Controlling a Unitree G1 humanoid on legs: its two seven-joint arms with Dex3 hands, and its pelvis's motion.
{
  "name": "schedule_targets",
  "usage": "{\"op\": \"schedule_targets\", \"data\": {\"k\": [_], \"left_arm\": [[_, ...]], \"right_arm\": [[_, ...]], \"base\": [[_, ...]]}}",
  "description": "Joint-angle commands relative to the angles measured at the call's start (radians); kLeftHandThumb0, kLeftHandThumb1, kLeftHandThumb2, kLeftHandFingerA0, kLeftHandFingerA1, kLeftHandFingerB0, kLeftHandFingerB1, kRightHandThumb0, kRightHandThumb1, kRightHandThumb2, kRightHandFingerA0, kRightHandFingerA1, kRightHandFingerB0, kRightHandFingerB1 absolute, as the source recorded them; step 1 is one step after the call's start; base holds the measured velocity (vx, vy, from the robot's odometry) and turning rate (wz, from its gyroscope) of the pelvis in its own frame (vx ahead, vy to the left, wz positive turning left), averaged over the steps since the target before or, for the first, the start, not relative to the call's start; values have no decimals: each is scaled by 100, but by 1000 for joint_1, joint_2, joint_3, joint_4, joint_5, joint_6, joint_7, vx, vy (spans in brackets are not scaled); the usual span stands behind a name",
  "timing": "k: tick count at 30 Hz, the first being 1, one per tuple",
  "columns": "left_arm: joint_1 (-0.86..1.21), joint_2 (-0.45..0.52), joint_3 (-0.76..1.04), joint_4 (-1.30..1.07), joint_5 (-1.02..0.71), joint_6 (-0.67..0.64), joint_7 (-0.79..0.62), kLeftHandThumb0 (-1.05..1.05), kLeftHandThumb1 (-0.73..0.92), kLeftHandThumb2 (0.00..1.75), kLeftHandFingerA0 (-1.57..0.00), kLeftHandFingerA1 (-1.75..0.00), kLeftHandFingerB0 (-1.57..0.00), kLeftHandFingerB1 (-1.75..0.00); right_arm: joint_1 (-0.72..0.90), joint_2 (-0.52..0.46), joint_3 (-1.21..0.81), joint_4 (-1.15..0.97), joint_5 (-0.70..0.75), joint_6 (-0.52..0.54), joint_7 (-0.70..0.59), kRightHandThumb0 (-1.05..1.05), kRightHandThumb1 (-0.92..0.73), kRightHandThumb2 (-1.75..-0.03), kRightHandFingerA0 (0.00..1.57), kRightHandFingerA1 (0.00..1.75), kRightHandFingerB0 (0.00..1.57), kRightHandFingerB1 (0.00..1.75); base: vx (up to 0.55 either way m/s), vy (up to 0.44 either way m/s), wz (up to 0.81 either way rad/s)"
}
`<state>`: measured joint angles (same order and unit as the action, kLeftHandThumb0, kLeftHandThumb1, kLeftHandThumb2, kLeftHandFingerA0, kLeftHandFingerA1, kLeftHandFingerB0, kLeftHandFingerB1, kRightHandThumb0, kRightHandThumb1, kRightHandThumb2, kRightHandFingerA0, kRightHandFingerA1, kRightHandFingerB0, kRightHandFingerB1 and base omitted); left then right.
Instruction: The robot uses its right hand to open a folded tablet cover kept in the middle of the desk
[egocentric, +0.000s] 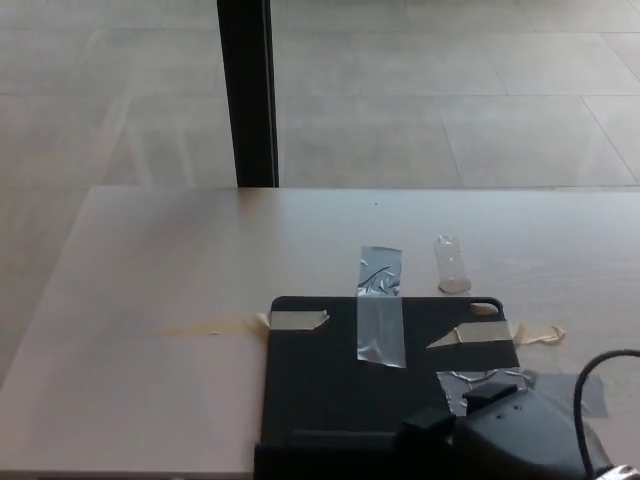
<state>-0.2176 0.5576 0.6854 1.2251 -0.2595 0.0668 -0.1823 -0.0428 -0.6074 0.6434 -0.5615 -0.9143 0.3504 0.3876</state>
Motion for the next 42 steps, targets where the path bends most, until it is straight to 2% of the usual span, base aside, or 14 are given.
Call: {"op": "schedule_targets", "data": {"k": [1, 2, 9, 10, 11, 25, 27, 28, 33, 34, 37, 38, 41, 42], "left_arm": [[-20, 58, -10, 12, -23, 30, 9, -78, 81, 65, -70, -78, -43, -60], [-19, 58, -8, 13, -25, 28, 3, -78, 81, 65, -67, -76, -42, -60], [-18, 62, -5, 16, -39, 29, -22, -78, 80, 65, -65, -77, -41, -60], [-19, 63, -5, 16, -41, 29, -20, -78, 80, 65, -64, -77, -40, -61], [-21, 63, -8, 15, -42, 27, -22, -79, 80, 65, -65, -77, -40, -61], [-13, 68, -22, 25, -59, 22, -19, -80, 80, 65, -67, -77, -40, -60], [2, 71, -23, 23, -59, 18, -28, -79, 82, 65, -67, -78, -40, -61], [2, 72, -23, 21, -60, 20, -27, -79, 82, 66, -69, -80, -40, -62], [9, 74, -38, 18, -48, 17, -13, -78, 82, 65, -72, -78, -42, -60], [15, 74, -36, 21, -50, 17, -13, -77, 82, 65, -70, -77, -42, -60], [20, 78, -31, 22, -58, 22, -22, -78, 82, 64, -73, -81, -40, -62], [21, 80, -30, 22, -59, 23, -24, -79, 81, 63, -76, -83, -41, -62], [24, 81, -38, 20, -50, 23, -15, -79, 82, 62, -73, -80, -42, -62], [25, 79, -42, 21, -46, 17, -11, -81, 61, 97, -72, -80, -40, -65]], "right_arm": [[262, 10, -110, -25, 128, 106, 88, -100, -76, -117, 58, 83, 25, 47], [282, 20, -127, -30, 144, 102, 85, -97, -92, -70, 62, 98, 34, 39], [380, 98, -213, -18, 206, 61, 61, -97, -92, -73, 64, 88, 35, 40], [394, 129, -235, -6, 230, 65, 45, -100, -78, -116, 63, 83, 32, 51], [395, 136, -246, 1, 237, 62, 44, -97, -92, -72, 57, 74, 35, 40], [435, 180, -399, -15, 373, 44, 93, -99, -92, -74, 61, 66, 33, 38], [365, 183, -498, -74, 420, 64, 101, -100, -80, -118, 61, 67, 32, 50], [344, 185, -531, -77, 445, 62, 103, -94, -92, -72, 65, 87, 38, 40], [193, 134, -770, -65, 597, 58, 156, -92, -81, -117, 62, 70, 31, 50], [156, 127, -824, -51, 616, 64, 148, -87, -92, -76, 64, 62, 33, 38], [33, 119, -1038, -7, 676, 167, 111, -96, -77, -113, 59, 62, 31, 48], [14, 123, -1074, -4, 691, 189, 110, -88, -92, -69, 62, 54, 35, 37], [-39, 126, -1281, 87, 790, 216, 89, -93, -92, -68, 64, 53, 38, 38], [-42, 130, -1330, 116, 808, 221, 76, -94, -91, -68, 64, 51, 38, 38]], "base": [[0, 0, 0], [0, 0, 0], [0, 0, 0], [0, 0, 0], [0, 0, 0], [0, 0, 0], [0, 0, 0], [0, 0, 0], [0, 0, 0], [0, 0, 0], [0, 0, 0], [0, 0, 0], [0, 0, 0], [0, 0, 0]]}}
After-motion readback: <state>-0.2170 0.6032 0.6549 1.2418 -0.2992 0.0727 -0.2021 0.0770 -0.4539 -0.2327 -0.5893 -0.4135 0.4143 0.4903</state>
